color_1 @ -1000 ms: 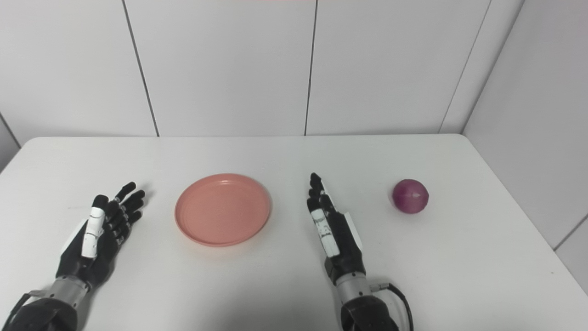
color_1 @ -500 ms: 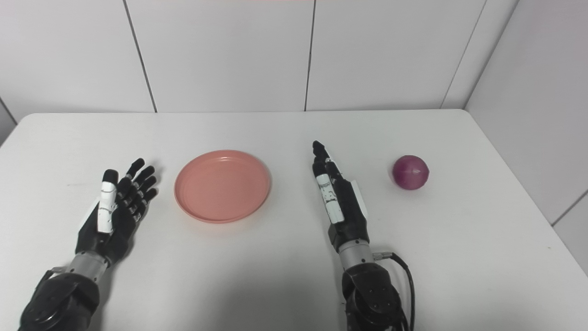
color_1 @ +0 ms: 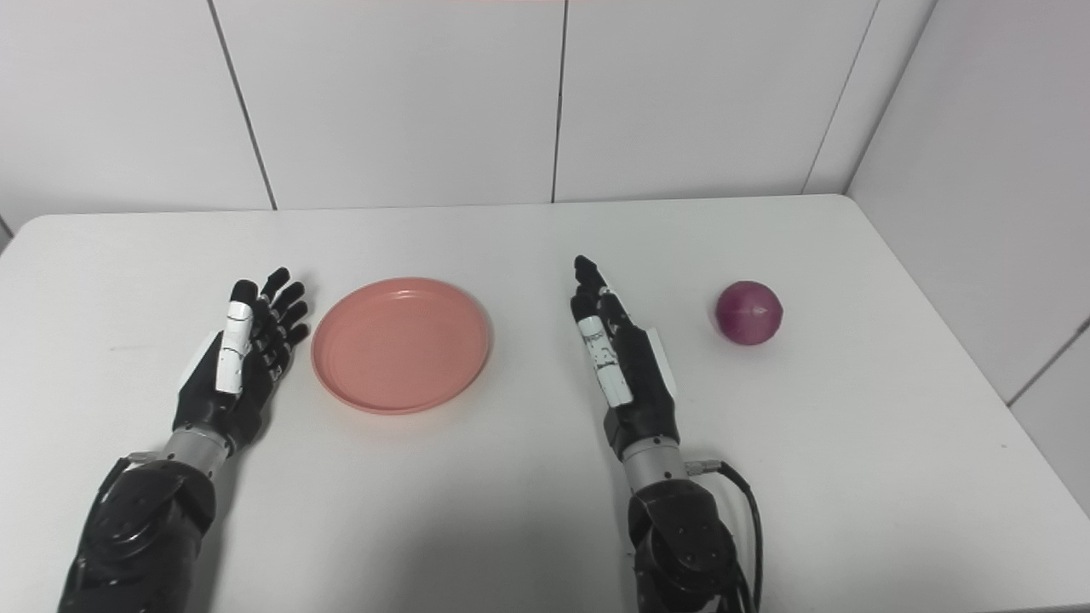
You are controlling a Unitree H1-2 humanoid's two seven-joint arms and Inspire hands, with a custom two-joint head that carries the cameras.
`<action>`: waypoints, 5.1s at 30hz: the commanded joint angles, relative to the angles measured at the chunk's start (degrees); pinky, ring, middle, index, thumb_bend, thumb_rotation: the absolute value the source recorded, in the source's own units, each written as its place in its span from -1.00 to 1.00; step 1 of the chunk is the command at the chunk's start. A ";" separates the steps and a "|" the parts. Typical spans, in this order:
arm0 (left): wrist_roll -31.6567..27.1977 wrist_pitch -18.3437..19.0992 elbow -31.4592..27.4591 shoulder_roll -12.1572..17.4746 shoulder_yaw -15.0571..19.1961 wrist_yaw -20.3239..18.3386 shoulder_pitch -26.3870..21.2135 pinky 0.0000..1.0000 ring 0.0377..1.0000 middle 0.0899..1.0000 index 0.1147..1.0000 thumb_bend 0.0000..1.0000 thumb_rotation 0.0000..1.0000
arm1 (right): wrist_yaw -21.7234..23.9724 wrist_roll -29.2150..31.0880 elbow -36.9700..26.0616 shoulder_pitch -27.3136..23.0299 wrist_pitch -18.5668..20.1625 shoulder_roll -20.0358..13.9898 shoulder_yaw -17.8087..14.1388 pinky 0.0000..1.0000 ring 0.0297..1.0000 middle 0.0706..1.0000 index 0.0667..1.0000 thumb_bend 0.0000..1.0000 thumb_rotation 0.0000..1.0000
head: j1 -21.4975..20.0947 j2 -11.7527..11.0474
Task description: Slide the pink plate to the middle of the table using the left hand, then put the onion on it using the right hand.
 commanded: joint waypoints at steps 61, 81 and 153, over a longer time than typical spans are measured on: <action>-0.83 -19.42 15.89 4.28 2.40 -4.74 -6.16 1.00 1.00 0.94 0.96 0.51 1.00 | 15.79 -43.47 11.94 -15.89 17.88 -25.96 -2.33 0.59 0.78 0.78 0.76 0.92 -0.62 | -15.14 -5.37; -0.98 -18.46 14.26 4.01 2.45 -4.41 -5.49 1.00 0.99 0.93 0.95 0.49 1.00 | 5.13 -42.15 14.26 -13.93 14.36 -25.24 -2.86 -0.23 -0.23 -0.09 0.03 0.03 -1.00 | -14.96 -5.16; 6.39 -10.37 2.99 -5.19 -4.02 3.05 -1.42 1.00 1.00 0.98 0.97 0.44 1.00 | 0.78 -34.32 20.03 -24.96 4.92 -5.45 16.90 -0.31 -0.25 -0.11 0.01 0.03 -1.00 | 15.14 -5.21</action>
